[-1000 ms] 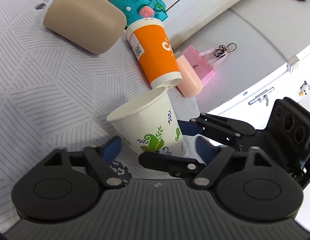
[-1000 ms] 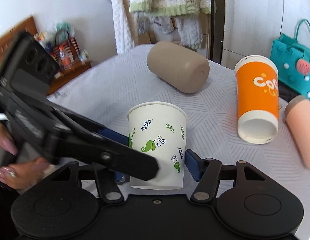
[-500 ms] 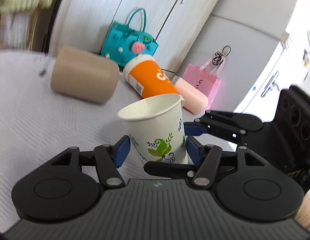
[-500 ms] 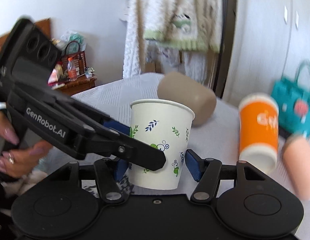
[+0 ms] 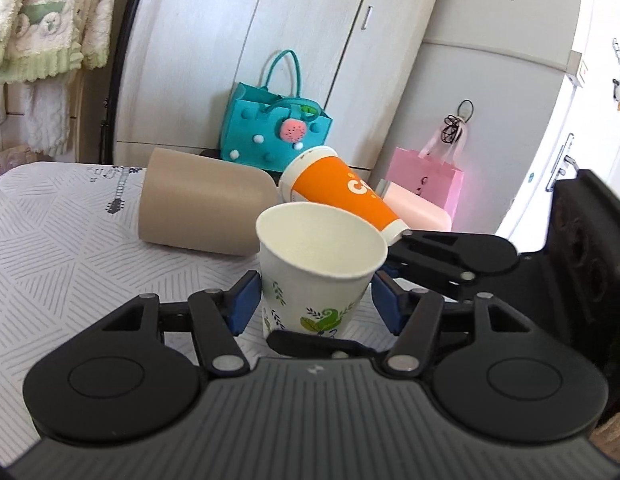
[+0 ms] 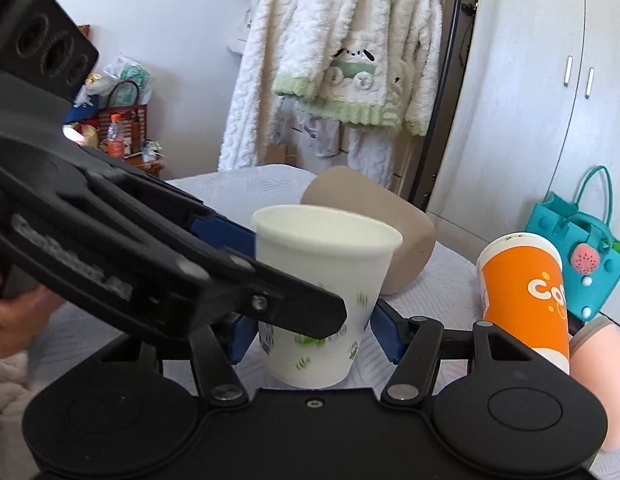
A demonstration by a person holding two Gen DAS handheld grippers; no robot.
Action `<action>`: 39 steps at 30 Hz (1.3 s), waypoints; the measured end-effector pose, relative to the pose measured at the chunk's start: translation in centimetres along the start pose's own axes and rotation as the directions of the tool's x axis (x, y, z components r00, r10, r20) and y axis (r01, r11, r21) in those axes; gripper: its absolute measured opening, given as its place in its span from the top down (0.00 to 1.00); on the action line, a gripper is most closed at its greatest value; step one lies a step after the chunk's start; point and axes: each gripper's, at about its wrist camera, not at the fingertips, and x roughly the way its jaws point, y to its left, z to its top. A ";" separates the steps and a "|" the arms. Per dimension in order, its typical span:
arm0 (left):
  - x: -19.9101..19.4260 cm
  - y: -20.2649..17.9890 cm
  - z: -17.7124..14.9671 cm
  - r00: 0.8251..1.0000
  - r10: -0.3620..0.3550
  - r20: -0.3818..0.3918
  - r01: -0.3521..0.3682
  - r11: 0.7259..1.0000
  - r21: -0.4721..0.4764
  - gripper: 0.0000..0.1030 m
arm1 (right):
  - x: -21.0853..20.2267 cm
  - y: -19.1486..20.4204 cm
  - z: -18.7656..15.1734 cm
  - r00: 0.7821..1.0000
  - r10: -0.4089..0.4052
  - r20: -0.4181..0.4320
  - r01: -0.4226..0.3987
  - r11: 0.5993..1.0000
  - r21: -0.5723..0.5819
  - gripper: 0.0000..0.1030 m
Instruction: Flip cup upright
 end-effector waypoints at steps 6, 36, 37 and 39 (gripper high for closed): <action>0.6 0.1 -0.3 0.999 -0.012 -0.036 0.012 1.000 -0.004 0.42 | 0.2 -0.4 -0.2 1.000 0.006 0.008 -0.007 0.999 0.042 0.38; -5.2 -3.0 -0.6 0.999 0.033 -0.003 -0.032 0.998 0.051 0.29 | -7.4 2.0 -2.1 0.978 -0.204 0.050 0.191 0.963 0.187 0.23; -5.8 -3.2 -0.6 0.999 0.042 0.004 -0.042 0.998 0.054 0.29 | -8.1 2.2 -2.0 0.975 -0.214 0.067 0.195 0.957 0.216 0.21; -7.3 -3.7 -0.5 0.997 0.067 0.036 -0.069 0.996 0.064 0.25 | -9.3 2.6 -1.7 0.967 -0.235 0.095 0.205 0.947 0.249 0.20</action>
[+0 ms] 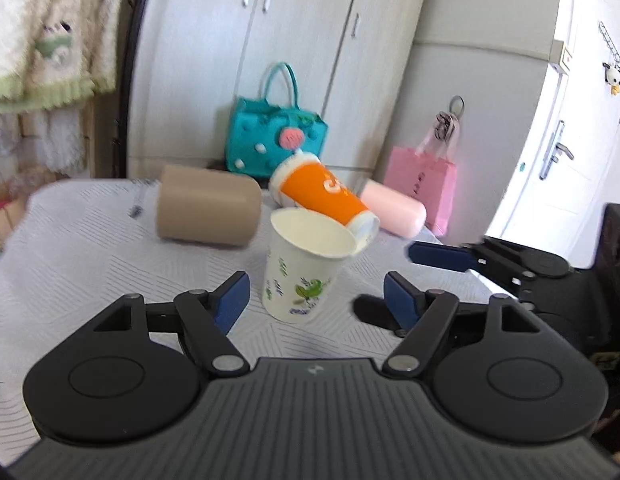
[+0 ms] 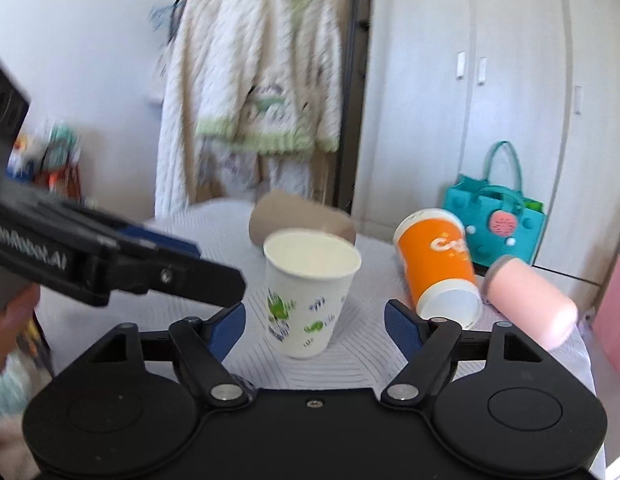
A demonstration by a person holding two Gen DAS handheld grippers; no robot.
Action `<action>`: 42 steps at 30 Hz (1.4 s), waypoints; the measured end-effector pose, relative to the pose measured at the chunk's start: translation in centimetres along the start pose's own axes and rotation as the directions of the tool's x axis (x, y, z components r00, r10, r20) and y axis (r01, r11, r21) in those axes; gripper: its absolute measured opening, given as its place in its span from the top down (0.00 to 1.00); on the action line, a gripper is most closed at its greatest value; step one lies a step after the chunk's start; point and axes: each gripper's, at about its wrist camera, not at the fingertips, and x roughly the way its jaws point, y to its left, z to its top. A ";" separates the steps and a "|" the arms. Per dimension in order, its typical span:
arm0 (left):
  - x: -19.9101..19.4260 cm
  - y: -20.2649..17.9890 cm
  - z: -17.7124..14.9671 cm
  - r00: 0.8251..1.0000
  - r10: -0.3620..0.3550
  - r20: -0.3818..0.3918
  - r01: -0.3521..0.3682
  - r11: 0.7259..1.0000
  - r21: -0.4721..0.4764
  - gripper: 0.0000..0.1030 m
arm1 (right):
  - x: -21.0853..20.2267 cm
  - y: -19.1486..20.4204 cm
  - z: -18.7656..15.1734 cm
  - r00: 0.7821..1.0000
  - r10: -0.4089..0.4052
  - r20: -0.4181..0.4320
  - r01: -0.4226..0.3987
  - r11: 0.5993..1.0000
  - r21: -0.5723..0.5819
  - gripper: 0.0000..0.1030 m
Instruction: Flip cup upright
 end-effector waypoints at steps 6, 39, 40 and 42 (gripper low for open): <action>-3.7 -1.0 -0.2 0.996 0.062 0.068 -0.064 0.997 0.041 0.19 | -3.6 1.4 0.3 0.996 -0.065 0.069 0.064 0.998 0.014 0.15; -6.9 1.0 -6.0 0.948 0.310 0.074 -0.310 0.951 -0.013 0.00 | -8.1 6.1 -5.1 0.895 -0.436 0.089 0.423 0.895 0.140 0.00; -6.9 1.0 -6.1 0.946 0.314 0.078 -0.314 0.949 -0.011 0.00 | -8.0 6.1 -5.2 0.893 -0.441 0.086 0.426 0.892 0.151 0.00; -6.9 0.8 -6.3 0.943 0.323 0.079 -0.324 0.946 -0.001 0.00 | -8.0 5.9 -5.3 0.893 -0.443 0.074 0.426 0.888 0.174 0.00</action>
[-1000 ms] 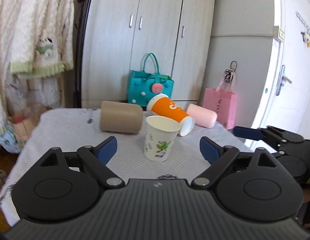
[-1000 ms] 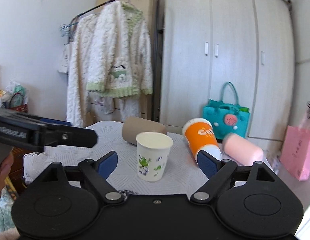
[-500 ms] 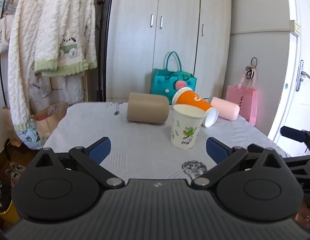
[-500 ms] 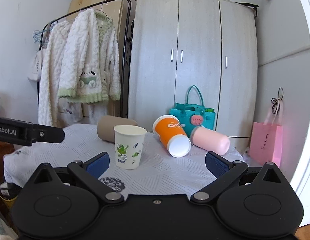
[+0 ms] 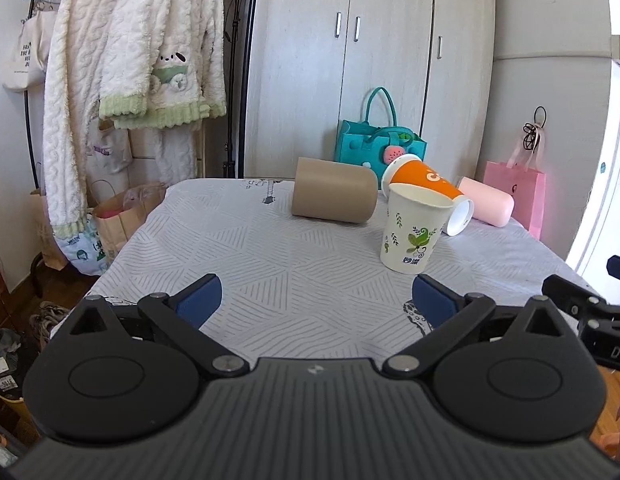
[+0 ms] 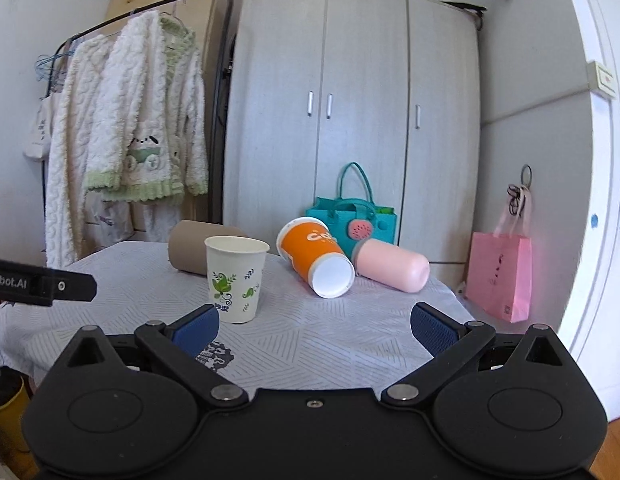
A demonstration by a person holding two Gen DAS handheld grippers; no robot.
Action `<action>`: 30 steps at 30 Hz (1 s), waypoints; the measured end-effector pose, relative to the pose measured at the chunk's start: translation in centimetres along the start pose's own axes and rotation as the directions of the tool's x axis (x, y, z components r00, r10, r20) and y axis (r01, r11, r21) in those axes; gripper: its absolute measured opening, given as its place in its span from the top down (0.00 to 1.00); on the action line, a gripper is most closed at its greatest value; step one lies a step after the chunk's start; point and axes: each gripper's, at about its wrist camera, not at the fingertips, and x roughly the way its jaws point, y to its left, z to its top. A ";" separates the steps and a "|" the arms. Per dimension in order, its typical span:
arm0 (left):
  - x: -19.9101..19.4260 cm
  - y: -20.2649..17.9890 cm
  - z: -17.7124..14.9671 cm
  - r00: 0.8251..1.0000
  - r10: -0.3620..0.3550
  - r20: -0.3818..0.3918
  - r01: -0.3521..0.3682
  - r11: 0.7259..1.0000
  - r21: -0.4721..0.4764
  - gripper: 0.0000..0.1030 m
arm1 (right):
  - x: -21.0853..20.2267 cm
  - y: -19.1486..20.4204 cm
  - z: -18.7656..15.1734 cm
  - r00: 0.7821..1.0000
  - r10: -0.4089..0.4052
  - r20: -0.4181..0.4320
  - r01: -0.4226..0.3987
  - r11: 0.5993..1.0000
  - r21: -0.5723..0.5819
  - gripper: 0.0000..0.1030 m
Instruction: Flip cup upright
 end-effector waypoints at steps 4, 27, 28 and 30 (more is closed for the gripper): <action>0.0 -0.4 -0.2 1.000 0.026 -0.007 -0.026 1.000 0.015 0.00 | 0.0 -0.1 -0.2 1.000 -0.017 -0.009 0.017 1.000 0.022 0.00; 0.2 -0.1 -0.6 0.989 0.147 0.012 -0.147 0.989 -0.015 0.00 | -0.8 -0.2 -0.2 0.988 -0.156 -0.016 0.156 0.988 0.012 0.00; 0.2 -0.2 -0.6 0.988 0.156 0.018 -0.156 0.988 -0.009 0.00 | -0.8 -0.2 -0.2 0.987 -0.159 -0.014 0.159 0.987 0.013 0.00; 0.0 -0.5 -0.7 0.984 0.171 0.039 -0.172 0.985 0.003 0.00 | -0.8 -0.3 -0.1 0.986 -0.165 -0.013 0.165 0.986 0.017 0.00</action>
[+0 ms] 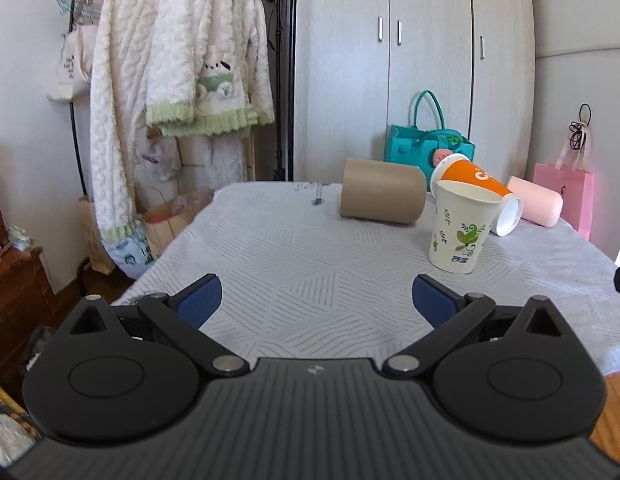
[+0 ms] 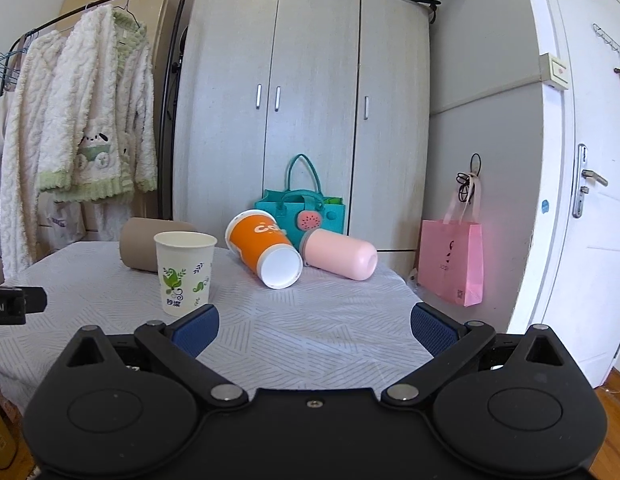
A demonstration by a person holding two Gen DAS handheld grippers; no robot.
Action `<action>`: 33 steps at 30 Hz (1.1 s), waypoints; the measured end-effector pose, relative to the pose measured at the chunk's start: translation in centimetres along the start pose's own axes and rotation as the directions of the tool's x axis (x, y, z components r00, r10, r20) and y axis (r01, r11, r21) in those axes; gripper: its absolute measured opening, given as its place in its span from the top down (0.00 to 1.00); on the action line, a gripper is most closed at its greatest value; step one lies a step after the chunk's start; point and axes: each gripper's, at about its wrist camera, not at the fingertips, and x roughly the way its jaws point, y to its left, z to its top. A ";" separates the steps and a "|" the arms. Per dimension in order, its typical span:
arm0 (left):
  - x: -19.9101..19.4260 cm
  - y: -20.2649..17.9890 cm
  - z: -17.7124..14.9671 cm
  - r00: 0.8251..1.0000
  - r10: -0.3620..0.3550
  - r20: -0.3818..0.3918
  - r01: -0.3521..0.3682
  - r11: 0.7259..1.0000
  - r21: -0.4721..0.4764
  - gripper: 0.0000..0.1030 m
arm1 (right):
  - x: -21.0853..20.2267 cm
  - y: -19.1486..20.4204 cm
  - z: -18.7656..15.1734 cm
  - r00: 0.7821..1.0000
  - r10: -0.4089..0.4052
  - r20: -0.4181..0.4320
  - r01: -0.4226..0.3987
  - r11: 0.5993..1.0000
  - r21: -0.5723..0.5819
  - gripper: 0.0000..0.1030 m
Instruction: Flip cup upright
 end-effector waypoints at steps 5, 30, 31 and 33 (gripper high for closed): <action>0.0 -0.3 -0.1 1.000 -0.009 0.013 0.009 1.000 0.003 0.00 | -0.1 -0.1 0.0 1.000 -0.003 0.000 0.003 1.000 0.004 0.00; -0.9 -1.1 -0.1 1.000 -0.029 -0.004 0.029 0.998 0.049 0.00 | -0.2 -0.1 -0.3 1.000 -0.002 -0.010 0.002 1.000 0.002 0.00; -1.0 -1.1 -0.1 1.000 -0.029 -0.003 0.029 0.998 0.050 0.00 | -0.2 -0.1 -0.3 1.000 -0.002 -0.011 0.002 1.000 0.000 0.00; -1.1 -1.1 -0.1 1.000 -0.030 0.000 0.030 0.998 0.052 0.00 | -0.2 -0.1 -0.3 1.000 -0.002 -0.012 0.002 1.000 -0.003 0.00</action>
